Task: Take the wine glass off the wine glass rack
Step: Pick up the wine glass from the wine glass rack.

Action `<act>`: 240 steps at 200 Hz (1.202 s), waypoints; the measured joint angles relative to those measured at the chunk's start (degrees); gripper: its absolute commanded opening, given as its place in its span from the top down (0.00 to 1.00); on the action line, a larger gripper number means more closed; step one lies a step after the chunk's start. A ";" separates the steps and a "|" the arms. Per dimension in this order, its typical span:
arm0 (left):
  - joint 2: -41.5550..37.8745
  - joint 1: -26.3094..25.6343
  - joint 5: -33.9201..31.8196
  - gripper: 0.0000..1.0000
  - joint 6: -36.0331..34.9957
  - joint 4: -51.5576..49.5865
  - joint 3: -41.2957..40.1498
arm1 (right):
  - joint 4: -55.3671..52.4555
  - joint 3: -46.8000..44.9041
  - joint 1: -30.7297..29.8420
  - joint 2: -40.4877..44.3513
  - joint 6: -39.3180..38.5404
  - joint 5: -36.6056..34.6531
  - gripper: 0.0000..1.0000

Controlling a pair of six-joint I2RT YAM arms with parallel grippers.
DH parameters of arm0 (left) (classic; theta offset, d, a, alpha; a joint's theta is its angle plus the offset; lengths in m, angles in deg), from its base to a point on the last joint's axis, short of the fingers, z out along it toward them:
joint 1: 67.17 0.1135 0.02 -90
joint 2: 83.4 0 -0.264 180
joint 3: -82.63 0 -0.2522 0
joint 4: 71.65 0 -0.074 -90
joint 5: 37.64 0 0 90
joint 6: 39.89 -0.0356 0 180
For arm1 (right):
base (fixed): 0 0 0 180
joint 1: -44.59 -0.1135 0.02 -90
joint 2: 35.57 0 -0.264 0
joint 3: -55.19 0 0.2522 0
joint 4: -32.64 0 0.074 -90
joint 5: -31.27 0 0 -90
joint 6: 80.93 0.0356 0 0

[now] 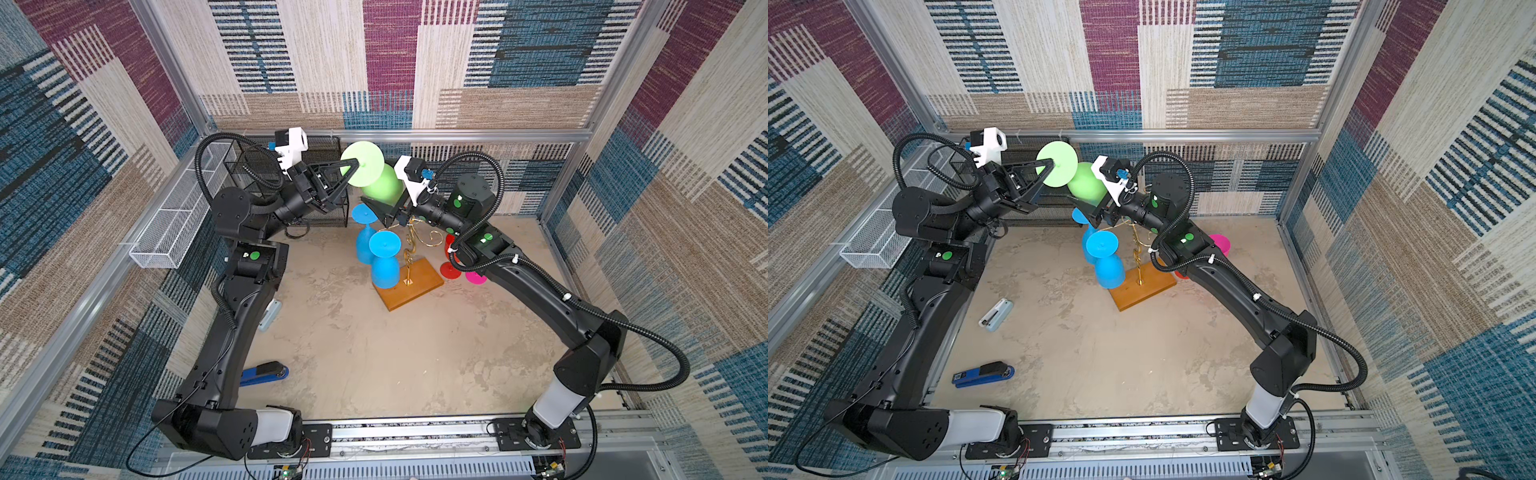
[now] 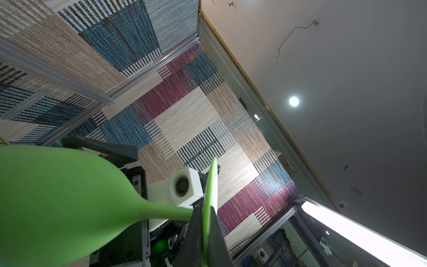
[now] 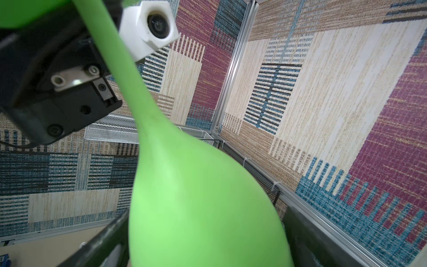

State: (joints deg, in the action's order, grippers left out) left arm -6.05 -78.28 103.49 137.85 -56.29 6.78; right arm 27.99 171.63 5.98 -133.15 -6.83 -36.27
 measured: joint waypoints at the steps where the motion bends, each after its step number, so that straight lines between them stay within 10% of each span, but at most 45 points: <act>1: 0.00 0.00 0.02 1.00 0.07 0.04 0.00 | 0.00 0.02 0.00 0.00 0.00 -0.02 0.04; 63: 0.00 0.22 -0.17 1.00 1.03 1.14 0.00 | -0.42 0.46 -0.35 -0.26 0.13 -0.59 0.29; 114: 0.11 0.74 -0.20 0.60 1.18 4.61 -0.31 | -2.40 0.55 -0.44 0.79 2.54 -1.09 0.33; 173: -0.35 3.63 -1.44 0.53 -1.60 12.04 -4.00 | -11.78 3.58 -0.44 5.64 6.91 -7.10 0.39; 210: -3.13 4.11 -5.79 0.50 -17.90 11.63 -9.88 | -22.10 3.74 -0.44 9.33 8.81 -11.15 0.41; 240: -7.04 0.59 -14.78 0.49 -47.43 10.91 -15.98 | -30.23 4.94 -0.44 11.23 10.12 -13.03 0.42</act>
State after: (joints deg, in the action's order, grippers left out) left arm -13.09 -77.69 88.72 90.42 -45.38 -9.19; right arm -2.24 176.57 5.54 -121.92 3.29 -49.30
